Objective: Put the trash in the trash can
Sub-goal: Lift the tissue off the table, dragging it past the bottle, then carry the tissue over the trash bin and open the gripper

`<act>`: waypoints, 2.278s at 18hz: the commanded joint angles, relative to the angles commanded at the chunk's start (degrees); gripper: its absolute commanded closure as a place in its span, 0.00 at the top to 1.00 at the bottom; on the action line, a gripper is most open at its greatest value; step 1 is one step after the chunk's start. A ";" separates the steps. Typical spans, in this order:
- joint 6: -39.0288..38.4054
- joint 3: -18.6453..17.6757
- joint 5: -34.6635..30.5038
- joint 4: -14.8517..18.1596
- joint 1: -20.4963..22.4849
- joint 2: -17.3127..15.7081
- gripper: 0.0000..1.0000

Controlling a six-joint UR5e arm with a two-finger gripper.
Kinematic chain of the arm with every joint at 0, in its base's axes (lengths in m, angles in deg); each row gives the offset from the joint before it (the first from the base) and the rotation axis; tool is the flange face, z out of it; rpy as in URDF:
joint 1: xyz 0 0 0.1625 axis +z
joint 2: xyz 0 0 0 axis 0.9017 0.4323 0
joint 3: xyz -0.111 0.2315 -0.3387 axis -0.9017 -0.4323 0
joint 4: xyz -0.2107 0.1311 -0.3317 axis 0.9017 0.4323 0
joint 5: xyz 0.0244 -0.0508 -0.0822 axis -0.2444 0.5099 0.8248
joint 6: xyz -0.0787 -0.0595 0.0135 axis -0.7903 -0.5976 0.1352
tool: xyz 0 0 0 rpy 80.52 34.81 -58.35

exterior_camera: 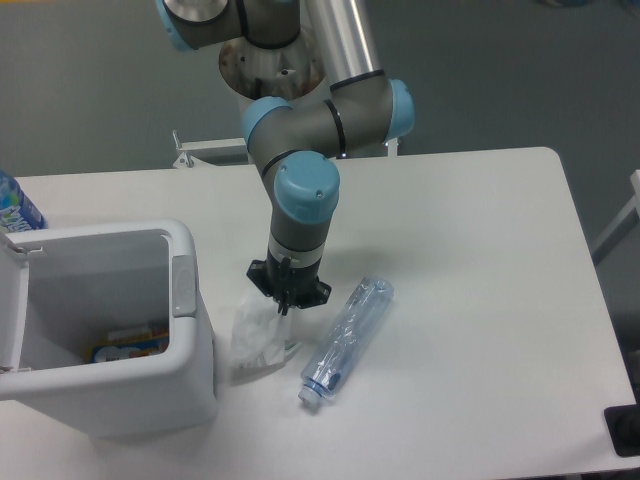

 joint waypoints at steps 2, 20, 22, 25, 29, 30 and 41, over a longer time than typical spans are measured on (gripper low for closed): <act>-1.92 1.49 0.00 -0.09 0.26 -0.09 0.02; -18.01 19.06 14.06 -0.44 8.52 -1.94 0.02; -19.60 21.09 14.06 -0.53 8.88 -1.94 0.02; -21.27 23.81 14.59 -0.53 9.84 -1.94 0.02; -24.95 26.28 16.78 -0.53 10.37 -2.11 0.02; -25.66 26.37 17.14 -0.53 10.37 -2.29 0.02; -30.50 21.46 22.85 -0.44 3.35 -10.55 0.03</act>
